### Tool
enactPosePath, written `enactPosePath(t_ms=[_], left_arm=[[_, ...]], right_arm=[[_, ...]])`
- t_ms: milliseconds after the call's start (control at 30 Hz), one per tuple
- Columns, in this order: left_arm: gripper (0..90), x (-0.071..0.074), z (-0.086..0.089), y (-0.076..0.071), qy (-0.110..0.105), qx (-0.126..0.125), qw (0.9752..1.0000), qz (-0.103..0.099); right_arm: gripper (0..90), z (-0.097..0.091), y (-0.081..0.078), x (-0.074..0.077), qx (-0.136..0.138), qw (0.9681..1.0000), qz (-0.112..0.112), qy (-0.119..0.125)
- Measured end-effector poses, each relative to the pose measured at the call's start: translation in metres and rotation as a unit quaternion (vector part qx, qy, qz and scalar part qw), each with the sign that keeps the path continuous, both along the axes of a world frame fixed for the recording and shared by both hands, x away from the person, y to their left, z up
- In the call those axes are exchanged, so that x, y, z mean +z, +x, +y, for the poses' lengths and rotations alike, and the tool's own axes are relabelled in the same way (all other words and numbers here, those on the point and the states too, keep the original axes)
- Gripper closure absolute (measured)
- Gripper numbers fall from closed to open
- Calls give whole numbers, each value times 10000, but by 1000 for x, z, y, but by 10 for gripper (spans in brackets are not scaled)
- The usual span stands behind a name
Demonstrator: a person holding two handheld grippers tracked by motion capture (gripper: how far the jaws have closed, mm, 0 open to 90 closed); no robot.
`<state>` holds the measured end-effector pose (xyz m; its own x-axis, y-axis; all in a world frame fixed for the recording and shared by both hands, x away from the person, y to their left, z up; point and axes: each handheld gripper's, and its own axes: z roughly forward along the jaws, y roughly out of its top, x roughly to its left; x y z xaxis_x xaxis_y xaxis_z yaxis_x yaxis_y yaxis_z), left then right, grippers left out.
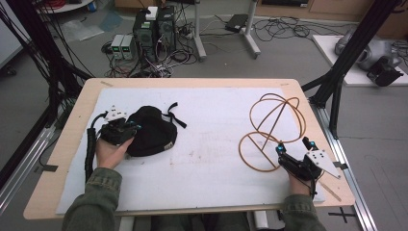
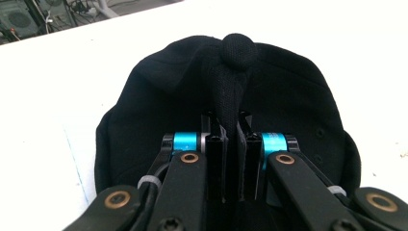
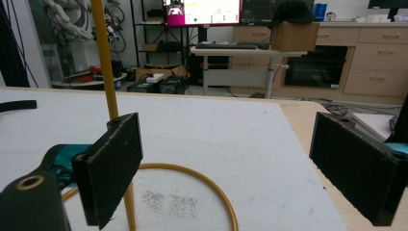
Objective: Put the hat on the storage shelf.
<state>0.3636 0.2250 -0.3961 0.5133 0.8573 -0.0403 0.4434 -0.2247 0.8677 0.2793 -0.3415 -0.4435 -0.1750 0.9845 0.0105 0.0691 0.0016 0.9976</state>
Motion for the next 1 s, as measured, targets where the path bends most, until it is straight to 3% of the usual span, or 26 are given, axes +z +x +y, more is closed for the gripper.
enactPosePath(t_ms=[267,567,700,767,1000], left_arm=[[852,5,6,-4,-151,60,9997,-206],[850,14,5,-13,-371,-7,9975,-603],[850,18,5,-18,-514,-41,9955,-800],[850,23,6,-22,-704,-53,9925,-997],[850,30,10,-30,-799,2,9894,-1214]], right_arm=[[106,-2,-1,0,-33,10000,5,40],[106,-1,-1,0,-34,10000,32,61],[105,0,-1,0,-28,10000,28,77],[106,-1,-1,0,-37,10000,21,58],[106,0,-1,0,-42,10000,26,60]])
